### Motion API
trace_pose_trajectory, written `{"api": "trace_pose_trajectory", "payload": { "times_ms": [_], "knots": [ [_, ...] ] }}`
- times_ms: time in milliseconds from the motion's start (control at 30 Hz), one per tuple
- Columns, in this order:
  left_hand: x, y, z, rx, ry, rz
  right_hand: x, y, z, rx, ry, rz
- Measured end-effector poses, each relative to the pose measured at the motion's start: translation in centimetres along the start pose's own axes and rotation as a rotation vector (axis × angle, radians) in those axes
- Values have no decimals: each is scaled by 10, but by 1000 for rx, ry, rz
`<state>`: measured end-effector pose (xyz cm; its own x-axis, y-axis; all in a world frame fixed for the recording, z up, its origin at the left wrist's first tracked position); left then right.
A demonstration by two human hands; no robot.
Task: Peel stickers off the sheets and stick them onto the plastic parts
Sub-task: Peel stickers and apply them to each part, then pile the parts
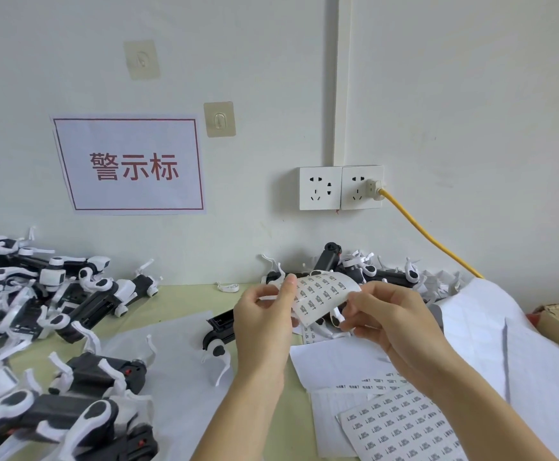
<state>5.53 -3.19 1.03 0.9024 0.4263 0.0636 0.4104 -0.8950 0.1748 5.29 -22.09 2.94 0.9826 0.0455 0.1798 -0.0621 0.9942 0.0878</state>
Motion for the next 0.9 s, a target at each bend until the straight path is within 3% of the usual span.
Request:
{"api": "trace_pose_trajectory", "payload": {
  "times_ms": [67,133,200,300,400,733,900],
  "knots": [
    [0,-5,-7,90,83,-50,0,-2,2,-11,-7,-17],
    [-5,-3,-24,192,286,-53,0,-2,1,-59,-10,-23],
    [-17,9,-39,297,484,19,-1,-2,1,-113,-16,-28],
    [-32,32,-43,457,634,193,-1,-2,1,-180,-36,-39],
    [-38,36,-45,562,743,186,-2,-1,6,-309,-86,-39],
    [-28,41,-26,538,519,322,-5,8,3,-550,-128,-18],
    [-28,41,-25,559,526,324,-4,7,2,-550,-123,-18]
  ]
}}
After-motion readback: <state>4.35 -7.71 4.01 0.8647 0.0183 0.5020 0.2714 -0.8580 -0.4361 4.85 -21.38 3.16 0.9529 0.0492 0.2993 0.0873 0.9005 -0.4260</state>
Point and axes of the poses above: each hand's wrist, its own x-axis towards the middle knuckle, its own y-axis out of the palm, z = x × y, the point moved 8 cm from there along x, towards the middle knuckle, and after that the axes turned 1 degree about x, right-handed, at the moved point
